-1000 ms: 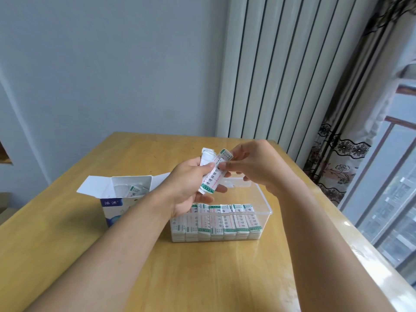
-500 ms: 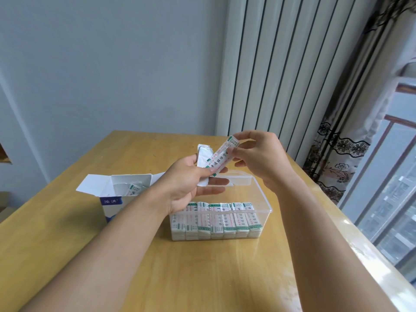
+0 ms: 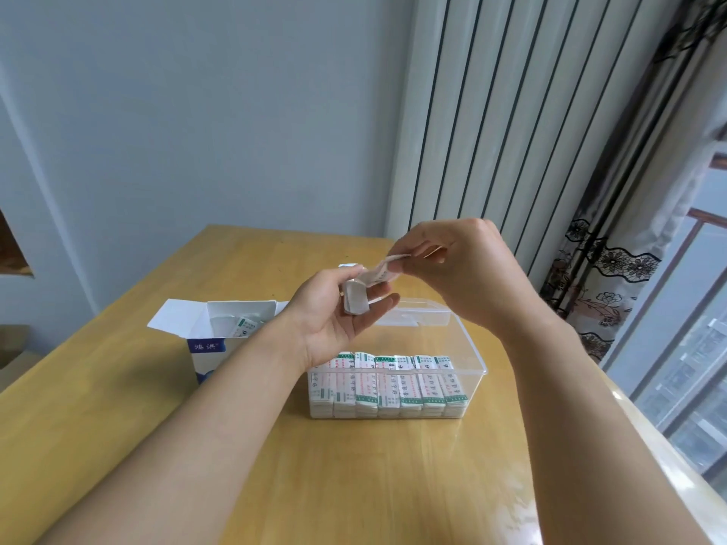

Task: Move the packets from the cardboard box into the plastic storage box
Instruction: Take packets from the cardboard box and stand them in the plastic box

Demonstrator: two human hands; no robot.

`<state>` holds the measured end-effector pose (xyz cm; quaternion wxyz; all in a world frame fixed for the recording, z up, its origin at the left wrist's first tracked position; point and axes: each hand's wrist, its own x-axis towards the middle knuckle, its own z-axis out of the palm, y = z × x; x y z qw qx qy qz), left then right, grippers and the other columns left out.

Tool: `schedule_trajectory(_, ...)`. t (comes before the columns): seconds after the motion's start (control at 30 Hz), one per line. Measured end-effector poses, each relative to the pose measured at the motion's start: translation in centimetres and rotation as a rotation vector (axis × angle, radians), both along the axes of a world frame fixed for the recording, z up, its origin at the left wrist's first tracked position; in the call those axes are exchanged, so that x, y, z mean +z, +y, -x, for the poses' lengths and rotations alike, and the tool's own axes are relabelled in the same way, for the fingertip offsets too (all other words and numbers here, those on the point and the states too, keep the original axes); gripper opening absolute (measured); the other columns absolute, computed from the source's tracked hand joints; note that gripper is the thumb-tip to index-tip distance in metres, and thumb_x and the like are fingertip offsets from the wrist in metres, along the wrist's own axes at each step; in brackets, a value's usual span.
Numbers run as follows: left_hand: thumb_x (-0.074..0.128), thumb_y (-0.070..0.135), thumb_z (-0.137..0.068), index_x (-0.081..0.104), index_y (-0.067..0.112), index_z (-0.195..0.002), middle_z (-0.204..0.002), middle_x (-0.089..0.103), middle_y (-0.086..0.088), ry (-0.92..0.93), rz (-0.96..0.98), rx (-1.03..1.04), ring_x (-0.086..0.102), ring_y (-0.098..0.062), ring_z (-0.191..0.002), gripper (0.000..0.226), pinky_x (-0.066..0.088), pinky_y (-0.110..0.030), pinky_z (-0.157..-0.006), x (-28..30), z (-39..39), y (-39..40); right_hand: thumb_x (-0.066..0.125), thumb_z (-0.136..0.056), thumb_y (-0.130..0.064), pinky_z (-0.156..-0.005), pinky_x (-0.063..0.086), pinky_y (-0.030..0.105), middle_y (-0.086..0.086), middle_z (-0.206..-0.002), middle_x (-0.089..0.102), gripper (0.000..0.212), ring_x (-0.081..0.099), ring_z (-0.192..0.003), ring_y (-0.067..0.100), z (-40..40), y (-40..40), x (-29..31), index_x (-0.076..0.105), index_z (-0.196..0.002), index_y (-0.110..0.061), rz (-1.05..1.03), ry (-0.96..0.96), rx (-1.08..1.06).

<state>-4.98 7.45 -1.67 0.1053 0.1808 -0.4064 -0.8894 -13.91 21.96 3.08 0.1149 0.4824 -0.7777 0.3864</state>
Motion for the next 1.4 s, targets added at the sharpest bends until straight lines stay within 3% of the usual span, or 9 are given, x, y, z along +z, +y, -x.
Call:
schedule_trajectory(0.13, 0.052, 0.007, -0.102, 0.052, -0.007, -0.137, -0.106, 0.069, -0.023, 0.007, 0.027, 0.02, 0.074, -0.03, -0.084, 0.038, 0.065, -0.034, -0.065, 0.1, 0.1, 0.1, 0.084, -0.082, -0.019, -0.067, 0.049, 0.006, -0.017, -0.072, 0.074, 0.011, 0.068, -0.071, -0.008, -1.0, 0.7, 0.9, 0.079, -0.08, -0.029, -0.125, 0.019, 0.065)
schedule_trajectory(0.27, 0.053, 0.001, -0.102, 0.061, -0.004, -0.127, -0.114, 0.069, -0.024, -0.044, 0.124, 0.071, 0.077, -0.032, -0.083, 0.027, 0.064, -0.036, -0.062, 0.0, 0.2, 0.5, 0.085, -0.08, -0.021, -0.069, 0.055, 0.017, -0.017, -0.072, 0.075, 0.01, 0.07, -0.072, -0.005, -1.9, 1.5, 1.8, 0.081, -0.081, -0.03, -0.257, -0.007, 0.117)
schedule_trajectory(0.4, 0.054, 0.007, -0.103, 0.061, 0.003, -0.125, -0.091, 0.072, -0.011, -0.032, 0.274, 0.099, 0.072, -0.015, -0.067, 0.023, 0.058, -0.028, -0.051, 0.1, 0.5, 1.1, 0.085, -0.08, -0.024, -0.077, 0.062, 0.035, -0.016, -0.079, 0.077, 0.013, 0.074, -0.076, 0.003, -2.3, 2.6, 2.8, 0.078, -0.086, -0.032, -0.235, -0.155, 0.183)
schedule_trajectory(0.47, 0.058, 0.013, -0.102, 0.062, 0.004, -0.123, -0.091, 0.074, -0.012, -0.037, 0.379, 0.07, 0.073, -0.019, -0.075, 0.024, 0.059, -0.03, -0.055, 0.0, 0.5, 1.4, 0.084, -0.082, -0.03, -0.067, 0.062, 0.041, -0.02, -0.077, 0.075, 0.012, 0.072, -0.073, 0.009, -1.6, 2.5, 2.4, 0.074, -0.086, -0.036, -0.256, -0.118, 0.065)
schedule_trajectory(0.63, 0.063, 0.024, -0.099, 0.07, 0.008, -0.11, -0.105, 0.077, -0.015, -0.026, 0.449, 0.029, 0.072, -0.03, -0.101, 0.021, 0.061, -0.038, -0.064, -0.4, 0.6, 2.0, 0.085, -0.081, -0.032, -0.056, 0.06, 0.038, -0.012, -0.075, 0.075, 0.009, 0.071, -0.07, 0.015, 0.5, 1.4, 0.9, 0.075, -0.083, -0.032, -0.227, -0.118, -0.159)
schedule_trajectory(0.93, 0.056, 0.031, -0.103, 0.069, 0.006, -0.111, -0.091, 0.077, -0.014, -0.018, 0.391, -0.013, 0.075, -0.023, -0.073, 0.029, 0.057, -0.029, -0.052, 0.1, -0.1, 2.2, 0.089, -0.077, -0.03, -0.05, 0.054, 0.021, -0.011, -0.075, 0.077, 0.034, 0.067, -0.055, 0.002, 1.6, 0.9, -0.2, 0.077, -0.108, -0.029, -0.167, -0.27, -0.181)
schedule_trajectory(1.13, 0.056, 0.033, -0.103, 0.069, 0.011, -0.108, -0.092, 0.077, -0.011, -0.055, 0.484, -0.076, 0.073, -0.016, -0.071, 0.026, 0.052, -0.021, -0.048, -0.2, 0.0, 2.2, 0.09, -0.075, -0.03, -0.068, 0.061, 0.032, -0.007, -0.073, 0.077, 0.023, 0.073, -0.065, 0.007, 1.5, 1.0, -0.5, 0.081, -0.096, -0.027, -0.197, -0.354, -0.169)
schedule_trajectory(1.27, 0.054, 0.035, -0.104, 0.07, 0.013, -0.104, -0.088, 0.076, -0.008, -0.082, 0.499, -0.073, 0.069, -0.018, -0.07, 0.027, 0.05, -0.022, -0.05, -0.4, 0.1, 2.2, 0.091, -0.074, -0.03, -0.065, 0.059, 0.034, -0.005, -0.069, 0.076, 0.016, 0.071, -0.063, 0.009, 1.6, 1.0, -0.5, 0.077, -0.076, -0.021, -0.163, -0.341, -0.181)
schedule_trajectory(1.4, 0.045, 0.053, -0.103, 0.069, 0.007, -0.116, -0.09, 0.066, -0.011, -0.114, 0.373, -0.055, 0.056, -0.019, -0.062, 0.054, 0.04, -0.023, -0.044, -0.5, 0.4, 1.7, 0.085, -0.082, -0.021, -0.08, 0.063, 0.043, -0.003, -0.074, 0.078, 0.015, 0.075, -0.069, 0.014, 1.8, 1.7, 0.0, 0.071, -0.079, -0.016, -0.072, -0.42, -0.108)
